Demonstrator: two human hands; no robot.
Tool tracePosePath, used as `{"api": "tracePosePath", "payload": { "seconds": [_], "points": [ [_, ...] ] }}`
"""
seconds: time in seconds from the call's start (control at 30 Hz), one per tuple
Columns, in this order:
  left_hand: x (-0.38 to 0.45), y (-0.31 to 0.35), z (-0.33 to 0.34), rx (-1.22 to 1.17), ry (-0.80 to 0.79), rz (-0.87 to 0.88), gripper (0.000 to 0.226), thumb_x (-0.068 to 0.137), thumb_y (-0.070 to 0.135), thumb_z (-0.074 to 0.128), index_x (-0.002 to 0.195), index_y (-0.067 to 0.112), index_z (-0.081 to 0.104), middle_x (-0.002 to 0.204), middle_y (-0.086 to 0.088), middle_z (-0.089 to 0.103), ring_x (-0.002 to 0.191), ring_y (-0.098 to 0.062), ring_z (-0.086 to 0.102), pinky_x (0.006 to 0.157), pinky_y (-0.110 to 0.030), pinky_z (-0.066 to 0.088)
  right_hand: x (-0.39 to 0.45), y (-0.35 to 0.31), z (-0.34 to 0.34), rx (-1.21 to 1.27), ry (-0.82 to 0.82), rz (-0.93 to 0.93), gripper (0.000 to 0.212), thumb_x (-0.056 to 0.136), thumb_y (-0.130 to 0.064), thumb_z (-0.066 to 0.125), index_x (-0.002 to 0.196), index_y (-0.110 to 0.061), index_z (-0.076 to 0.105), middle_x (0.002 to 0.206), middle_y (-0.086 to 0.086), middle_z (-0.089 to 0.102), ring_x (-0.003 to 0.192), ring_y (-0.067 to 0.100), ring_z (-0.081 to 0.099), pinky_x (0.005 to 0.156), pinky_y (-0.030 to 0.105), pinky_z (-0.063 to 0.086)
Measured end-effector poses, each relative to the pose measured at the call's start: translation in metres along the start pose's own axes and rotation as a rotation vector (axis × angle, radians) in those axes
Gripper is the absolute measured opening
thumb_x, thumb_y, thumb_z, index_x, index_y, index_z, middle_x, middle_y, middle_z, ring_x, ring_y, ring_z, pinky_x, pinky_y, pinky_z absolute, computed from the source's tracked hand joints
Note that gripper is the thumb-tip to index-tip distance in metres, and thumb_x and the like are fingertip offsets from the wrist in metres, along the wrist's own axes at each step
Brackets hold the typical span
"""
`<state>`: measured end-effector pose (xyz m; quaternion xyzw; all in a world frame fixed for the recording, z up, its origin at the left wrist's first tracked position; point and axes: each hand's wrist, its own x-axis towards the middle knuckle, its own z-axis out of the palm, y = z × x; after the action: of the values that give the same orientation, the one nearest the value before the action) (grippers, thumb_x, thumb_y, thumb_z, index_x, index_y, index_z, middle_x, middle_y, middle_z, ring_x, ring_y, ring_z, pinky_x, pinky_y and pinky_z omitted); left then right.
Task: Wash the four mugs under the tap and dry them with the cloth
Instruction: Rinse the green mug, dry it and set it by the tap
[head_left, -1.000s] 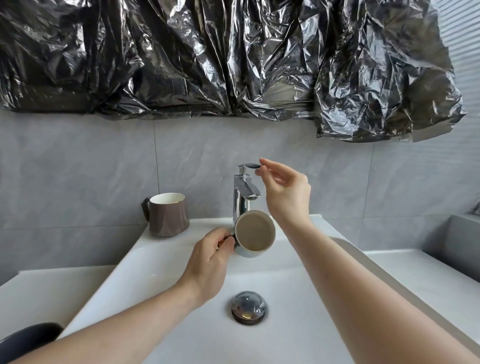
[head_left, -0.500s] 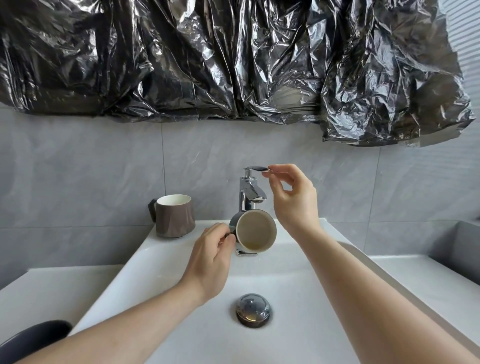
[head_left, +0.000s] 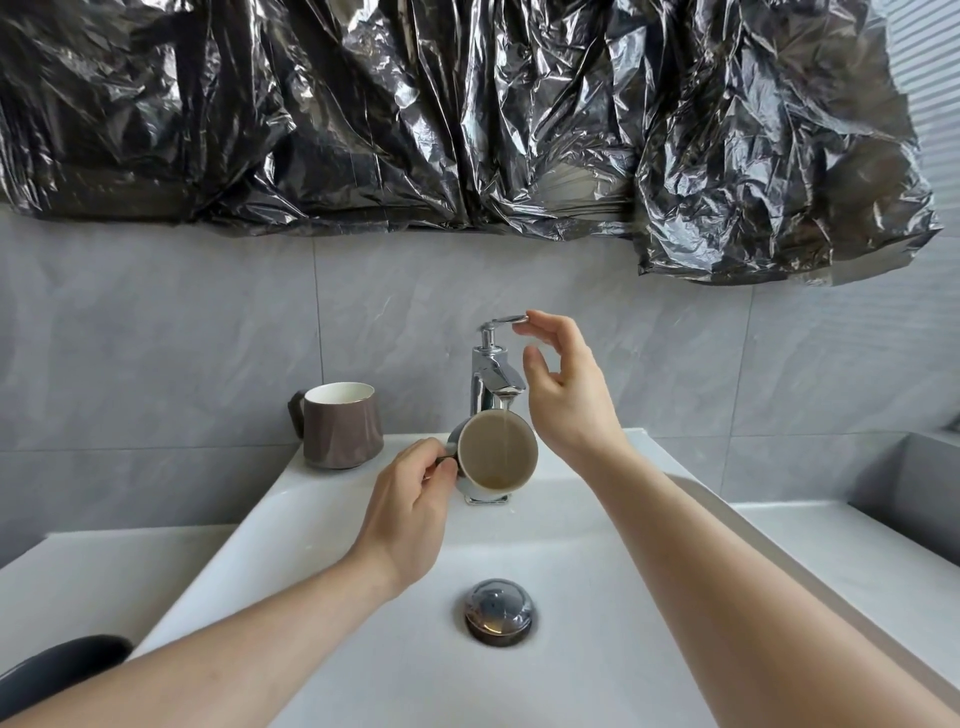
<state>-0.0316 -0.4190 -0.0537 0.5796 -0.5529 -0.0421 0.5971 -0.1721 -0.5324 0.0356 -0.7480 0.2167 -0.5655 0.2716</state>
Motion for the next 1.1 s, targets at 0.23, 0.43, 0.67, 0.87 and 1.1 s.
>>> {"api": "tracePosePath", "payload": {
  "seconds": [0.23, 0.43, 0.67, 0.87, 1.1],
  "points": [
    [-0.002, 0.006, 0.001, -0.012, -0.007, -0.032, 0.024, 0.097, 0.026, 0.047, 0.085, 0.024, 0.067, 0.088, 0.002, 0.070, 0.090, -0.024, 0.061, 0.091, -0.054, 0.050, 0.002, -0.004, 0.001, 0.042, -0.010, 0.022, 0.032, 0.109, -0.019, 0.045, 0.140, -0.024, 0.051, 0.130, -0.018, 0.066, 0.134, 0.007, 0.050, 0.110, 0.026, 0.037],
    [-0.002, 0.006, 0.000, -0.068, -0.020, -0.073, 0.036, 0.090, 0.038, 0.046, 0.082, 0.004, 0.054, 0.085, -0.022, 0.059, 0.080, -0.031, 0.051, 0.085, -0.052, 0.050, -0.002, -0.009, -0.003, 0.054, 0.020, 0.053, 0.031, 0.109, -0.019, 0.044, 0.136, -0.024, 0.057, 0.126, -0.018, 0.069, 0.116, -0.012, 0.055, 0.090, 0.002, 0.038],
    [0.000, 0.009, 0.000, -0.072, -0.013, -0.087, 0.037, 0.090, 0.035, 0.044, 0.080, -0.001, 0.047, 0.086, -0.027, 0.057, 0.078, -0.019, 0.047, 0.086, -0.063, 0.049, -0.023, -0.016, -0.007, 0.048, 0.123, 0.207, 0.042, 0.103, -0.006, 0.042, 0.138, -0.025, 0.055, 0.130, -0.010, 0.065, 0.104, -0.004, 0.059, 0.092, 0.025, 0.048],
    [0.004, 0.016, -0.002, -0.087, -0.011, -0.075, 0.036, 0.089, 0.032, 0.044, 0.082, -0.001, 0.055, 0.083, -0.021, 0.061, 0.076, -0.016, 0.049, 0.076, -0.053, 0.048, -0.057, -0.012, -0.020, -0.168, -0.118, 0.345, 0.065, 0.090, 0.008, 0.041, 0.146, -0.024, 0.047, 0.146, -0.007, 0.053, 0.124, 0.014, 0.052, 0.090, 0.028, 0.045],
    [0.004, 0.019, -0.002, -0.108, -0.025, -0.109, 0.057, 0.077, 0.047, 0.041, 0.085, -0.006, 0.057, 0.084, -0.024, 0.062, 0.076, -0.020, 0.049, 0.082, -0.059, 0.050, -0.088, 0.011, -0.019, -0.197, -0.404, 0.426, 0.083, 0.075, -0.009, 0.082, 0.137, -0.044, 0.039, 0.135, -0.023, 0.053, 0.123, 0.008, 0.056, 0.081, 0.027, 0.058]
  ]
}}
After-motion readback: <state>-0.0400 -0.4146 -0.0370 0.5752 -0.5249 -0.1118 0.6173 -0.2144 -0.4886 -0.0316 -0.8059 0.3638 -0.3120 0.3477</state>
